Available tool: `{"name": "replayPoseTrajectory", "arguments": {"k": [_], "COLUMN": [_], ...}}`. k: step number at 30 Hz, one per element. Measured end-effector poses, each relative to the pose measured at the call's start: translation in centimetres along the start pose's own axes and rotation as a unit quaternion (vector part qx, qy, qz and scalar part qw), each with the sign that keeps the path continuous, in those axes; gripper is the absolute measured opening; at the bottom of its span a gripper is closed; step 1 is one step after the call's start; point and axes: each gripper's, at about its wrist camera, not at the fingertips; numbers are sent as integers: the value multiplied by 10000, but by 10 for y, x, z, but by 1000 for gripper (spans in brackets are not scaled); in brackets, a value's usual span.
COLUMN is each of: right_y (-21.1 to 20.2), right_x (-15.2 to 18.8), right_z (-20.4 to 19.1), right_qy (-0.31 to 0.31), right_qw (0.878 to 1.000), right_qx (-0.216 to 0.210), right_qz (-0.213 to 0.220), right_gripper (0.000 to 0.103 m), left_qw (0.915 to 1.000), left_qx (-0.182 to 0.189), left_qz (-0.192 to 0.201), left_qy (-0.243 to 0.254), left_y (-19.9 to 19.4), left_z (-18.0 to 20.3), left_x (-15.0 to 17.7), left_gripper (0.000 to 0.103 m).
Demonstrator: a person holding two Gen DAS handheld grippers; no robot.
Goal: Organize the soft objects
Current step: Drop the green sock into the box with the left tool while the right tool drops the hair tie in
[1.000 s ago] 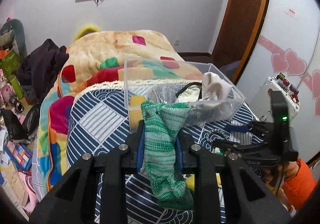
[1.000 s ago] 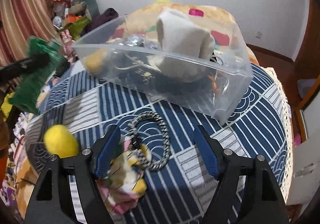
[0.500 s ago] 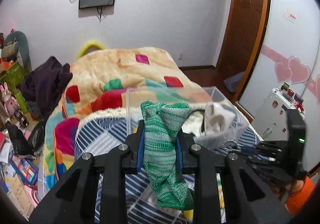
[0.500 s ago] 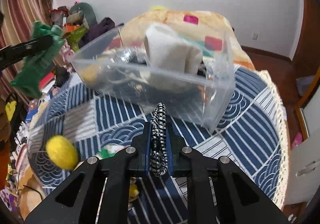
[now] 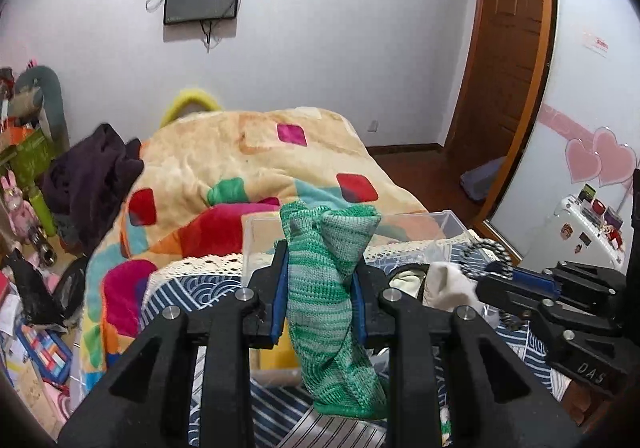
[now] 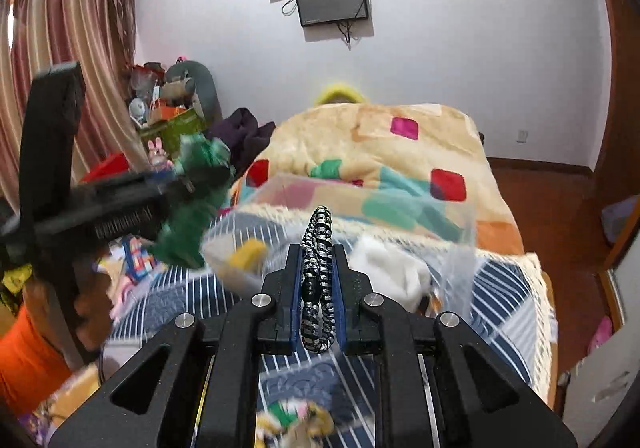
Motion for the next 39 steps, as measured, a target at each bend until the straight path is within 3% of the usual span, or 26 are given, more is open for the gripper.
{"name": "replayPoseTrajectory", "arguments": {"k": [7,19,24,26,31,33,36,39], "right_y": [37,69,67,68,64,60,50,37], "right_x": [-23,-24,-20,-18,-12,-10,-8,-7], "right_z": [2,7,-1,-3,-7,-7,-8,-4], "right_qy": [116,198,-28,-118,-215,-254,-244,-132], "right_qw": [9995,9966,9964,9959,9959,9963,9973,9985], "right_qx": [-72,39,136,231,268,283,288,209], "right_qz": [-301,-795,-831,-868,-834,-774,-631,-479], "right_gripper": [12,12,14,14,30,45,53,53], "left_qw": [9989,9963,9952,9958,9975,9977,9979,9987], "left_qx": [150,-103,-217,-208,-239,-265,-281,-77], "left_qz": [-386,-842,-934,-878,-645,-574,-492,-447], "left_qy": [-241,-131,179,172,183,249,321,213], "left_y": [35,77,74,68,45,34,21,5], "left_z": [-9,-5,-1,-4,-8,-8,-6,-8], "left_x": [-14,-9,-1,0,4,6,9,14], "left_gripper": [26,26,35,47,58,58,59,61]}}
Point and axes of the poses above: each gripper's, at about its wrist camera, not at the fingertips, and y roughly the way its jaws point, z to its right, x to its underside, and after that the axes turned 12 degrees about -z, right-handed
